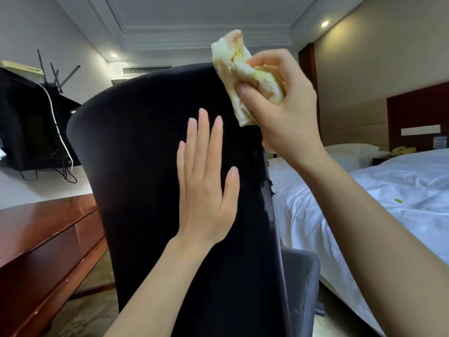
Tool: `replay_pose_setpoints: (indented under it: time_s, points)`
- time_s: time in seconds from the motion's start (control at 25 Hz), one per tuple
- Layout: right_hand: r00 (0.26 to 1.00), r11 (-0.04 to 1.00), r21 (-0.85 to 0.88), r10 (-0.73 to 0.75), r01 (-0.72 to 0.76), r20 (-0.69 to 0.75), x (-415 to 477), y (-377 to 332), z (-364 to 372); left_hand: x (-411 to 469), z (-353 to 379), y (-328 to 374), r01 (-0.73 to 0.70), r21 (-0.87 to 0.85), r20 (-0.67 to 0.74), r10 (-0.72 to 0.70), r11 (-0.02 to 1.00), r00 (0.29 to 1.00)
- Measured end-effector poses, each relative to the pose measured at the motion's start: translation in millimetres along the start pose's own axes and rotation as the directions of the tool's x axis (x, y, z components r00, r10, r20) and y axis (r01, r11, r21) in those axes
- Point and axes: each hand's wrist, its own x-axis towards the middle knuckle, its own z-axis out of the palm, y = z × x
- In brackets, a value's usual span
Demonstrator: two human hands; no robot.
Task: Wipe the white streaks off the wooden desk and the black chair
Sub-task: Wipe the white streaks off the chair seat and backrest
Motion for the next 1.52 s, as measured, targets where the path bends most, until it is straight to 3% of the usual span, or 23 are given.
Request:
replay_pose_setpoints:
  time_s: [0.16, 0.32, 0.48, 0.56, 0.96, 1.04, 1.24, 1.32, 1.4, 1.52]
  points:
    - [0.975, 0.969, 0.113, 0.219, -0.221, 0.028, -31.6, 10.3, -7.7, -18.9, 7.3, -1.1, 0.033, -0.045, 0.081, -0.029, 0.998, 0.996]
    - [0.908, 0.885, 0.218, 0.380, -0.412, 0.176, -74.6, 16.3, -18.1, -30.6, 8.9, -4.3, 0.075, -0.070, 0.101, -0.068, 0.995, 0.993]
    - [0.723, 0.611, 0.385, 0.588, -0.691, 0.362, -123.6, 18.7, -25.9, -32.7, 5.4, -4.9, 0.111, -0.089, 0.064, -0.105, 0.990, 0.992]
    - [0.650, 0.527, 0.382, 0.634, -0.759, 0.419, -148.5, 22.8, -28.7, -33.4, 2.5, -3.2, 0.143, -0.111, 0.041, -0.139, 0.983, 0.989]
    - [0.562, 0.547, 0.166, 0.719, -0.821, 0.408, -284.9, 10.4, -4.0, -80.5, -31.0, -2.5, 0.359, -0.149, -0.013, -0.365, 0.921, 0.931]
    - [0.532, 0.552, 0.092, 0.726, -0.829, 0.435, -316.4, 7.4, 7.7, -113.6, -36.0, -3.4, 0.471, -0.148, 0.014, -0.474, 0.870, 0.880]
    - [0.467, 0.567, -0.065, 0.734, -0.821, 0.493, -382.7, 2.5, 45.0, -195.2, -52.0, -10.6, 0.735, -0.081, 0.086, -0.730, 0.673, 0.678]
    - [0.473, 0.630, -0.154, 0.702, -0.762, 0.532, -394.8, 3.2, 53.6, -215.5, -56.4, -19.1, 0.810, -0.056, 0.118, -0.801, 0.584, 0.586]
    - [0.521, 0.684, -0.187, 0.679, -0.705, 0.518, -394.0, 1.0, 57.7, -230.2, -60.3, -30.1, 0.862, -0.033, 0.180, -0.845, 0.506, 0.503]
    - [0.690, 0.758, -0.092, 0.631, -0.645, 0.356, -360.1, 0.0, 61.0, -236.2, -65.2, -45.4, 0.887, -0.014, 0.203, -0.867, 0.461, 0.454]
